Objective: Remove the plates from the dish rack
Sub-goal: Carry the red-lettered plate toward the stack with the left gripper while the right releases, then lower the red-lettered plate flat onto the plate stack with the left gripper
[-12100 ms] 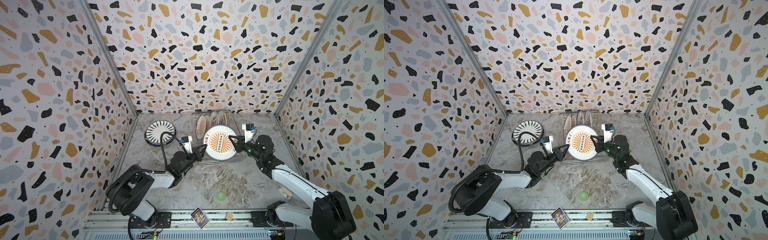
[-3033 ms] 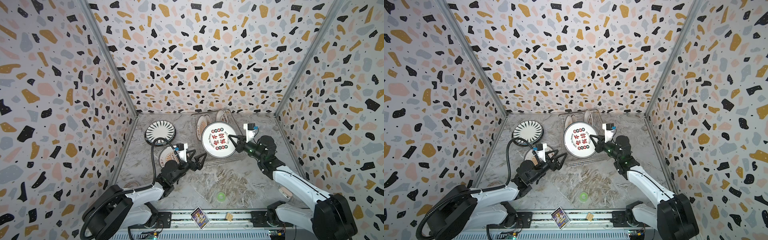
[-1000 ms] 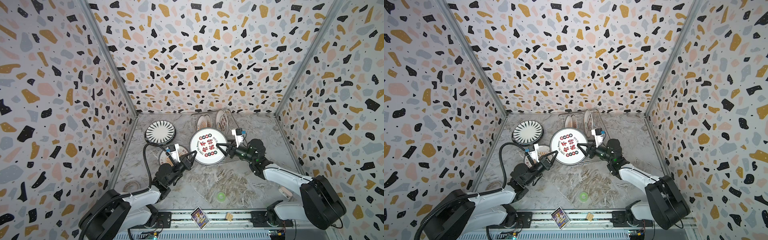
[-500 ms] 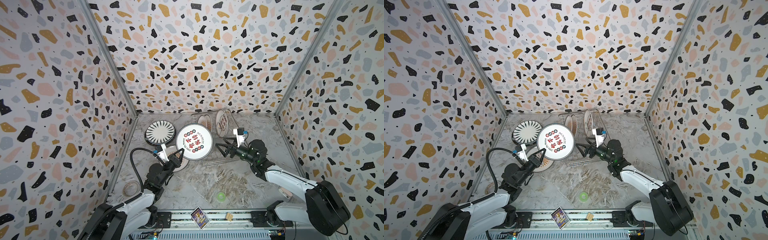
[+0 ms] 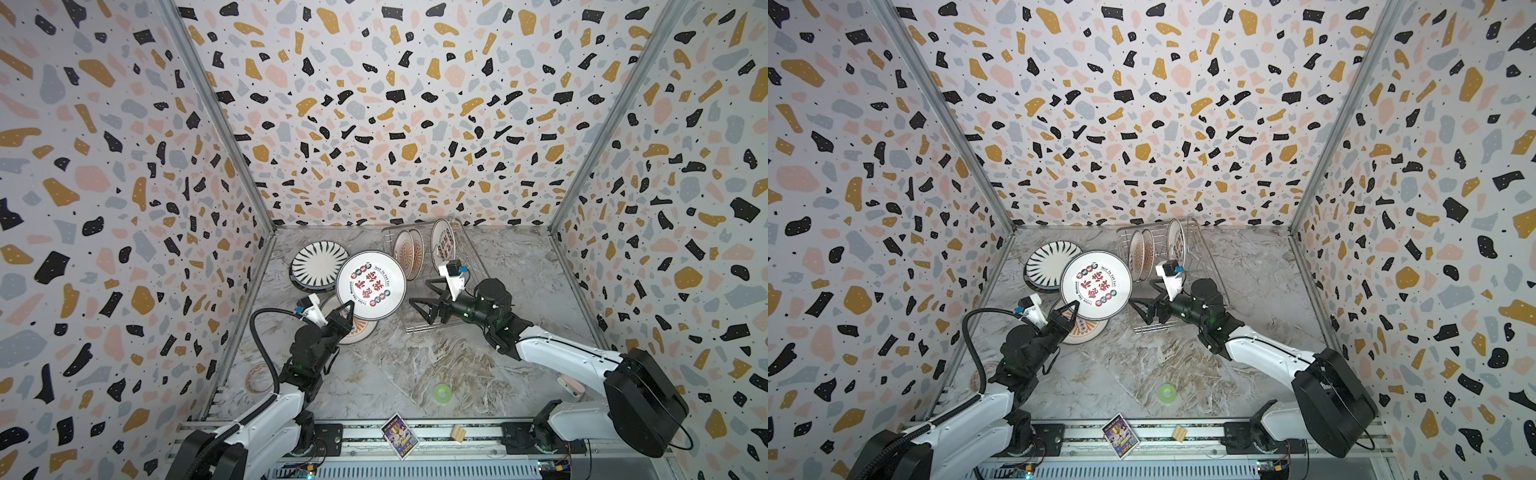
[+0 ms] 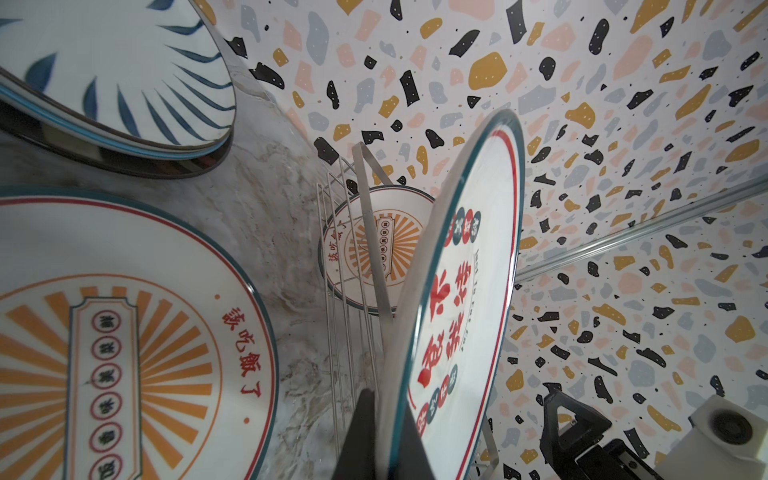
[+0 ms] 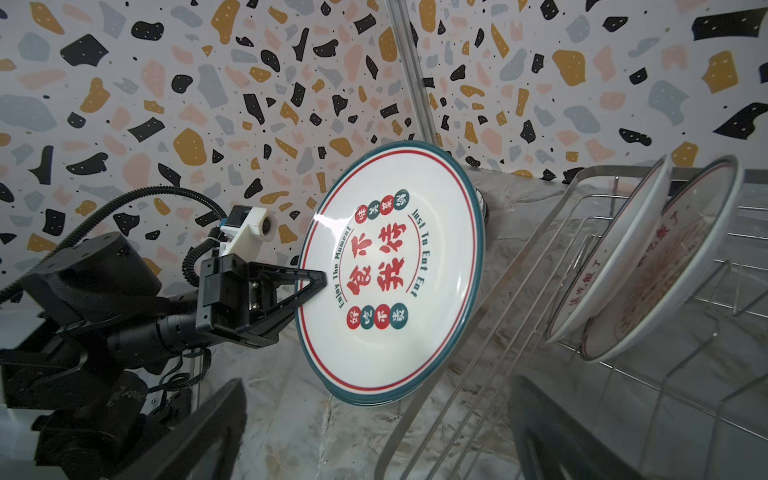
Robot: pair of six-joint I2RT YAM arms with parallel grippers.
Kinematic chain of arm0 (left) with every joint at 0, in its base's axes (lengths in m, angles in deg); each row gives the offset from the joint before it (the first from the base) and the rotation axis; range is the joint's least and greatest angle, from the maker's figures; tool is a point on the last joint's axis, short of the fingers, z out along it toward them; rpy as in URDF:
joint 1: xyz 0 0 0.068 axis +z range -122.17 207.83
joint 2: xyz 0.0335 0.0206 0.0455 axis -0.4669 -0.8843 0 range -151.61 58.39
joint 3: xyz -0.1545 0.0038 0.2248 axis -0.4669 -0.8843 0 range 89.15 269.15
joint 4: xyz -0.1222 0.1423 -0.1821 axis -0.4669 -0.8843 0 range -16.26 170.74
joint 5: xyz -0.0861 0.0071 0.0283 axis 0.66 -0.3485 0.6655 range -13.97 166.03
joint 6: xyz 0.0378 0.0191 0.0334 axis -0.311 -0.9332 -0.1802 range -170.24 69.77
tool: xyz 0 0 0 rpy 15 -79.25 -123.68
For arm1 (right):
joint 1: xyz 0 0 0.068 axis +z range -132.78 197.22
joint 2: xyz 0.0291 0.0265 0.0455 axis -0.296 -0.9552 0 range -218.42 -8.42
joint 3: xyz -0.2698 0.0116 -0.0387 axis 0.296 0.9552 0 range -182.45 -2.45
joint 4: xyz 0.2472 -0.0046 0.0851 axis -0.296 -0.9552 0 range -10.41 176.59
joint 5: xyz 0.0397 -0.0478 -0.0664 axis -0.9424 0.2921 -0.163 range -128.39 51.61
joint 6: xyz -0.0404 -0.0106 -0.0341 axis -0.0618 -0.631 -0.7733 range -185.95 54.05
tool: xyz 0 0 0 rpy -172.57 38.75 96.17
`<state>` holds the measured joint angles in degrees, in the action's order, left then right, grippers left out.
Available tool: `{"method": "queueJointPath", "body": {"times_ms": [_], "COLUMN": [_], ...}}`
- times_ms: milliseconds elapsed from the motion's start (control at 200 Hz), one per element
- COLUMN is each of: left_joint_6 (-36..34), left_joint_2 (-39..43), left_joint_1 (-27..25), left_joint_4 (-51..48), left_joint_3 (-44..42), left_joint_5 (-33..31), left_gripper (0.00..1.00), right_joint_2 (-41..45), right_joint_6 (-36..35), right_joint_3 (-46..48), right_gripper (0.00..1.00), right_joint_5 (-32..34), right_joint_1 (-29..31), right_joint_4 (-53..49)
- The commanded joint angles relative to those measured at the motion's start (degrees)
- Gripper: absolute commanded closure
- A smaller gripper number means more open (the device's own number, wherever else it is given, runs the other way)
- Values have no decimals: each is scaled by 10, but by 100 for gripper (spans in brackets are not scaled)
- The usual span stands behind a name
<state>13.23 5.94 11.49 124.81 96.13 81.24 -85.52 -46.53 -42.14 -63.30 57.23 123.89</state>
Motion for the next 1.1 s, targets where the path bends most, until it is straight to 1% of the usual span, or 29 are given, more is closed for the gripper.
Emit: {"method": "queueJointPath", "body": {"times_ms": [0, 85, 150, 265, 360, 541, 896, 981, 1091], "left_joint_6": [34, 45, 69, 87, 97, 120, 156, 171, 190], "left_joint_2": [15, 14, 8, -2, -6, -3, 6, 11, 14], "left_joint_1": [14, 21, 24, 25, 25, 26, 27, 27, 28], "left_joint_4": [26, 10, 7, -42, -53, -99, -114, -129, -112], "left_joint_3": [-11, -11, -18, -8, -9, -8, -29, -33, -49], "left_joint_5": [-14, -28, -38, -55, -60, -77, -88, -97, -107], "left_gripper": [100, 100, 100, 100, 100, 100, 100, 100, 100], "right_joint_2": [-3, -13, -29, -65, -88, -117, -152, -156, -164], "right_joint_6": [-37, -42, -35, -48, -61, -59, -89, -94, -89], "right_joint_3": [-21, -22, -28, -52, -71, -85, -109, -112, -119], "right_gripper": [1, 1, 1, 1, 1, 1, 1, 1, 1], "right_joint_5": [26, 42, 45, 57, 77, 83, 93, 102, 128], "right_joint_1": [21, 38, 49, 74, 90, 96, 116, 121, 124], "right_joint_4": [-4, 9, 24, 17, 6, 17, 0, -4, -13]}}
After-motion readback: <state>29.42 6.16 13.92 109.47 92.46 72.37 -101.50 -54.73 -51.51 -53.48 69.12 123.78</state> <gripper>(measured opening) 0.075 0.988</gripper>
